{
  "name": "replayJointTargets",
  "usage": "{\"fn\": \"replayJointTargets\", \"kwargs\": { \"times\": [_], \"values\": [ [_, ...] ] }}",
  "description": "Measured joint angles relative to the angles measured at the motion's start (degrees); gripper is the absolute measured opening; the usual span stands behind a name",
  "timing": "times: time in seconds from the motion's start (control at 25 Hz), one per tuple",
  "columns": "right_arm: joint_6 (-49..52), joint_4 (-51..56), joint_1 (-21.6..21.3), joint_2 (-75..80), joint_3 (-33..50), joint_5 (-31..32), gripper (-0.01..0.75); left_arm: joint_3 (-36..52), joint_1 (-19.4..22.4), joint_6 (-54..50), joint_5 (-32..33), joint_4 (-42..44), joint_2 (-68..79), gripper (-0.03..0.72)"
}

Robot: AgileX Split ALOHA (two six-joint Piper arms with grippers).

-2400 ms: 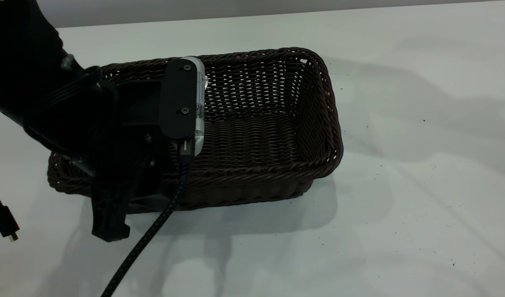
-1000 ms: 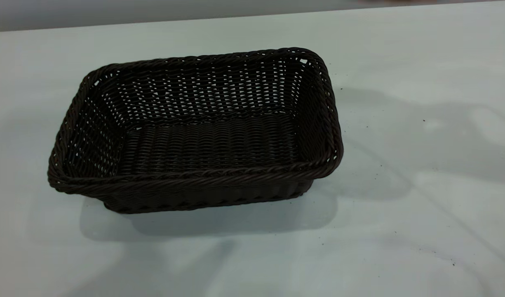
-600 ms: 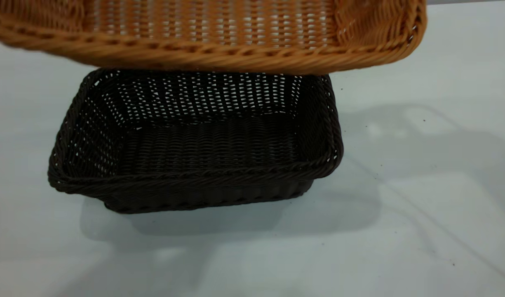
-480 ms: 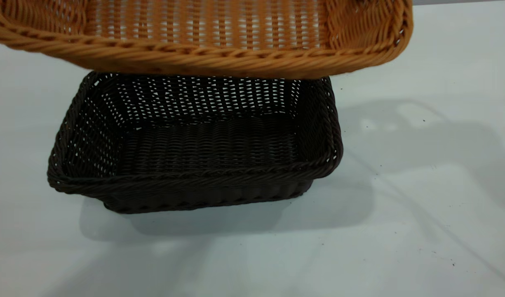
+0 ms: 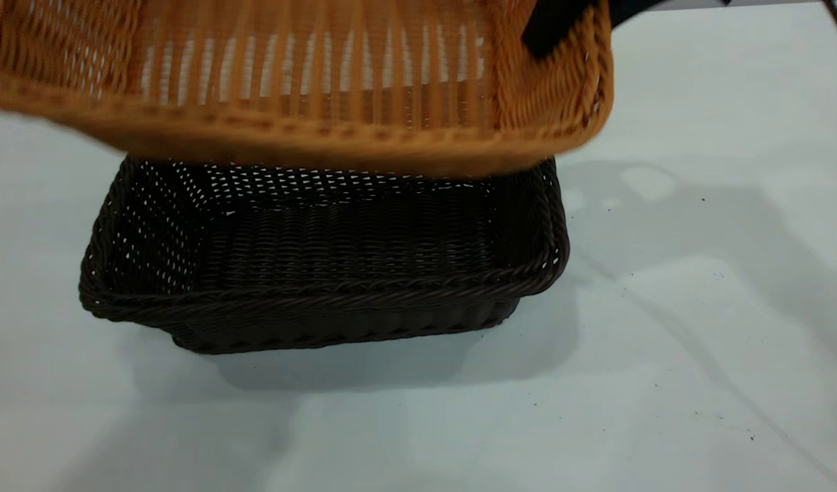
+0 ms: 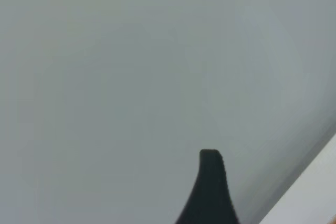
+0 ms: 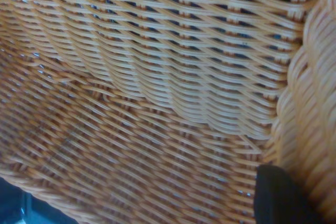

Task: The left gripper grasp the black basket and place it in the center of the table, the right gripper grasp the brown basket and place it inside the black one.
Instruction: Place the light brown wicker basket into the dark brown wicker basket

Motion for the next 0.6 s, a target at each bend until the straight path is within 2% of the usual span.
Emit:
{"fn": "replayJointTargets", "kwargs": {
  "times": [0.6],
  "values": [
    [-2.6, -0.7, 0.3, 2.7, 0.0, 0.5, 0.098, 0.0, 0.0, 0.0, 0.6, 0.0, 0.0, 0.512]
  ]
}}
